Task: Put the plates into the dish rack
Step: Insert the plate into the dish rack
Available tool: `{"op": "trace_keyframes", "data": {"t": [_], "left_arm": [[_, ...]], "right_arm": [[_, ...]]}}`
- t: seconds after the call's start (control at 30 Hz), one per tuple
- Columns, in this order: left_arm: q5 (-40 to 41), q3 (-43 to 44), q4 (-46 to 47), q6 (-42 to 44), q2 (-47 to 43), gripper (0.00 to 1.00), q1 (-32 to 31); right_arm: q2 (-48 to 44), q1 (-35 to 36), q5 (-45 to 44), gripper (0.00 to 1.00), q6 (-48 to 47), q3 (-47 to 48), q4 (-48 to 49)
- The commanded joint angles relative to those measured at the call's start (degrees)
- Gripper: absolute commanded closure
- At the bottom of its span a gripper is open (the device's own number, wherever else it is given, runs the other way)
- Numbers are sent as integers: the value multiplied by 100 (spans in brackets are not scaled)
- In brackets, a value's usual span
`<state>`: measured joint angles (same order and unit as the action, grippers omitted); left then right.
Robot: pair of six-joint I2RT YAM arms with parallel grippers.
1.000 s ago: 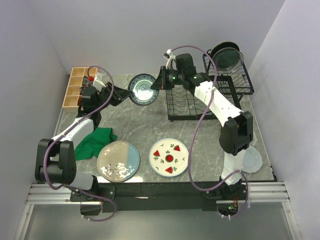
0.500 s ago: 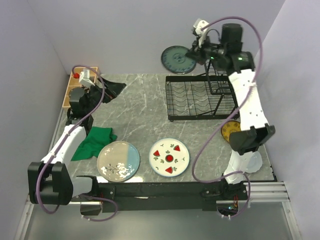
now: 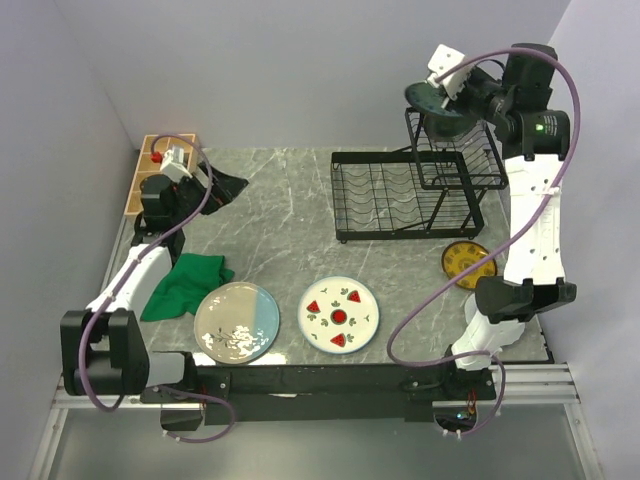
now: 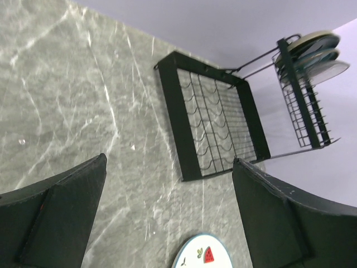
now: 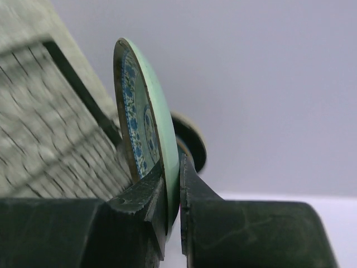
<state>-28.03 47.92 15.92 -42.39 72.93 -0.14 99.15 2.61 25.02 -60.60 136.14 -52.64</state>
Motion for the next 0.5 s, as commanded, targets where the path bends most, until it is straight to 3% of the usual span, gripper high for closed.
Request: {"op": "trace_keyframes", "data": {"t": [0.0,0.23,0.47], "left_arm": [[-369,340,271,135,292,1,5],[-598,630,341,91,740,1,5],[-712,859,324,47,1065,0,5]], "right_arm": [[-169,-400,-559,100,-874,-105,-123],[236,-859,-866,100,-2006,273,-624],[456,-1008,-761,100,-2527,229,-879]]}}
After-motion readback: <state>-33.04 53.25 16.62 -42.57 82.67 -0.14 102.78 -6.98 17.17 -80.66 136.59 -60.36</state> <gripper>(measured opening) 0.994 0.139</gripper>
